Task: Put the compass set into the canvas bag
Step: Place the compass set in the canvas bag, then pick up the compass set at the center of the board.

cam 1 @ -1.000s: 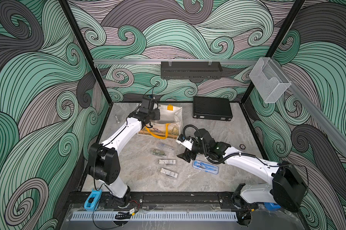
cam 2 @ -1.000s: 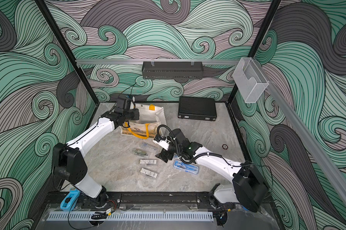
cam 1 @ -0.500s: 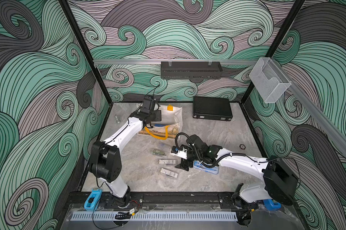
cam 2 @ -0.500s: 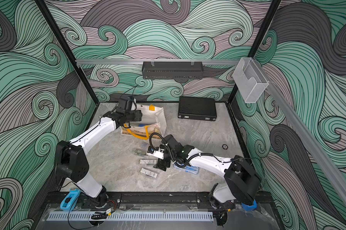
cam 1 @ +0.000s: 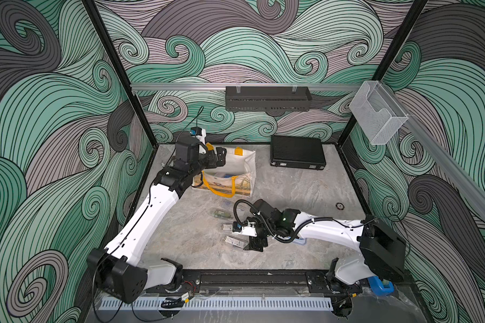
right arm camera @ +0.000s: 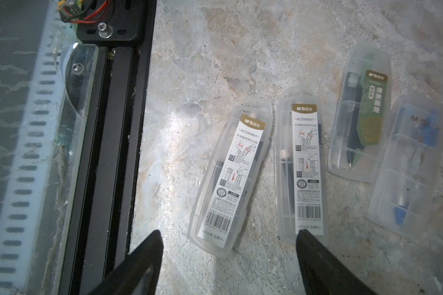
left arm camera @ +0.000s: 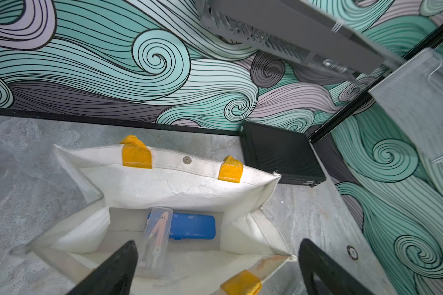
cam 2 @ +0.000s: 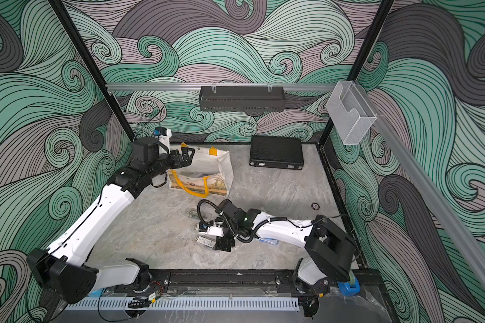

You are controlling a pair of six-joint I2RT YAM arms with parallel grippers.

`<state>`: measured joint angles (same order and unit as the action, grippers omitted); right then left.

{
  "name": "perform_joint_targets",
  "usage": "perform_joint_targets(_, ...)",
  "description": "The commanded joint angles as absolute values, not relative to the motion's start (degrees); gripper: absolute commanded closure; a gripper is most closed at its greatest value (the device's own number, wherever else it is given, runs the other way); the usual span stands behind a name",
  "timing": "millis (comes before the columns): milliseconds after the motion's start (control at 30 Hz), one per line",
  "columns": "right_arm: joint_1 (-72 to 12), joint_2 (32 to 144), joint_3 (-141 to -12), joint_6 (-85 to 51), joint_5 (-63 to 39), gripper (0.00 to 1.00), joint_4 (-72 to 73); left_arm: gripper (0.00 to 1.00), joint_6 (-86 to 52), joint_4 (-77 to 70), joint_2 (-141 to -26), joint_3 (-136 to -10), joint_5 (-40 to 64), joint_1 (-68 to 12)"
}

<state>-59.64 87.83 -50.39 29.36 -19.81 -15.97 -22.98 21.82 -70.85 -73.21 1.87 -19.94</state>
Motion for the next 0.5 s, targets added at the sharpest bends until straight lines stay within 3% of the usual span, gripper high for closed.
perform_joint_targets(0, -61.01, 89.67, -52.23, 28.32, -18.43, 0.20, -18.26, 0.01, -27.61, 24.64, -67.49, -69.26, 0.26, -19.73)
perform_joint_targets(467, -64.51, 99.71, -57.07, 20.17, -11.64, 0.24, -19.73, 0.01, -35.14, 31.08, -47.69, -53.07, -2.33, -19.65)
